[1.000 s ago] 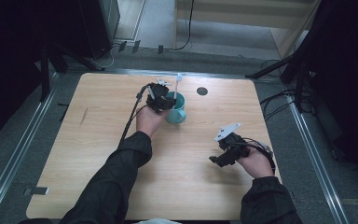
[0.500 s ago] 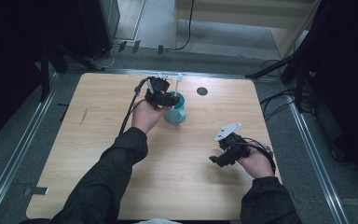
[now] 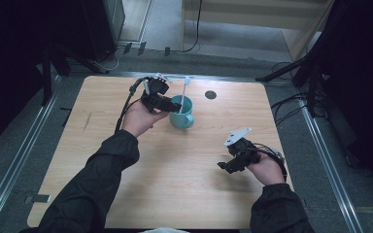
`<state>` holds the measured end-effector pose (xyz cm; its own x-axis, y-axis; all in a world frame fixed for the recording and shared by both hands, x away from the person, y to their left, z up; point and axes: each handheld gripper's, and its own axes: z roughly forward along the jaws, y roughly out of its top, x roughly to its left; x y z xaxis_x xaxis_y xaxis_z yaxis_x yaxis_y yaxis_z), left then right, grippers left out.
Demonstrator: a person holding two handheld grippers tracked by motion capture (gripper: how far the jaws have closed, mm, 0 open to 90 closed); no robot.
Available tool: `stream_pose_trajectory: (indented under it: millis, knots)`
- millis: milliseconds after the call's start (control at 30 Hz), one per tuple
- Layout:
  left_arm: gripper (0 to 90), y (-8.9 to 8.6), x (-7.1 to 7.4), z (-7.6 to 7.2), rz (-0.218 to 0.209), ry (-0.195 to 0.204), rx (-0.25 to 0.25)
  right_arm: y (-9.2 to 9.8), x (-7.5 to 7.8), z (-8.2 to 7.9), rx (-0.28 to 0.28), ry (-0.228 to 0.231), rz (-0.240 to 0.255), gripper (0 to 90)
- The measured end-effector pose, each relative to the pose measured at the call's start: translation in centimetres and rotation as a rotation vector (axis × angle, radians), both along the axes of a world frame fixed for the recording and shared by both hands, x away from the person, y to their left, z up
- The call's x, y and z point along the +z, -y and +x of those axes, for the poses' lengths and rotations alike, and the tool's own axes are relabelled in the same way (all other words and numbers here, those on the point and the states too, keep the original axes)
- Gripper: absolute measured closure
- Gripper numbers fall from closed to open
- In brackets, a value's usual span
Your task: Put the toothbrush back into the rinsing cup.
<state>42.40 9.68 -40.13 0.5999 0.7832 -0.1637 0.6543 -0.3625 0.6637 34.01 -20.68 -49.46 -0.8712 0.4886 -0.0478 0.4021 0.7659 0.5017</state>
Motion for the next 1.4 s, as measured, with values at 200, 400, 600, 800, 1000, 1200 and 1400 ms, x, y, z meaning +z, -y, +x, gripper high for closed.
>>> stream_pose_trajectory:
  millis: [200, 400, 600, 800, 1000, 1200, 1400]
  knots:
    - [46.5, -1.1, 0.2, -0.8, 0.006, -0.012, -0.016, 0.1, 0.1, -0.1, 0.0, 0.0, 0.004, 22.1]
    - [45.9, -2.4, 0.3, -1.6, 0.009, -0.036, -0.022, 0.0, 0.2, -0.1, 0.009, -0.005, 0.04, 22.1]
    - [45.2, -4.9, 0.8, -3.5, -0.008, -0.038, -0.004, 0.2, 0.4, -0.1, -0.007, -0.005, 0.058, 22.1]
    - [44.6, -7.4, 0.4, -5.4, -0.013, -0.056, 0.003, 0.3, 0.5, -0.2, -0.012, 0.002, 0.062, 22.1]
    - [44.2, -9.1, -0.9, -6.8, -0.031, -0.07, 0.017, 0.2, 0.5, -0.2, -0.008, 0.007, 0.066, 22.2]
    - [44.3, -10.2, -2.6, -8.6, -0.045, -0.05, 0.036, 0.8, 0.3, -0.1, -0.037, -0.005, 0.099, 22.2]
    - [44.3, -11.3, -4.0, -9.3, -0.062, -0.055, 0.05, 1.2, 0.5, -0.2, -0.05, 0.0, 0.117, 22.6]
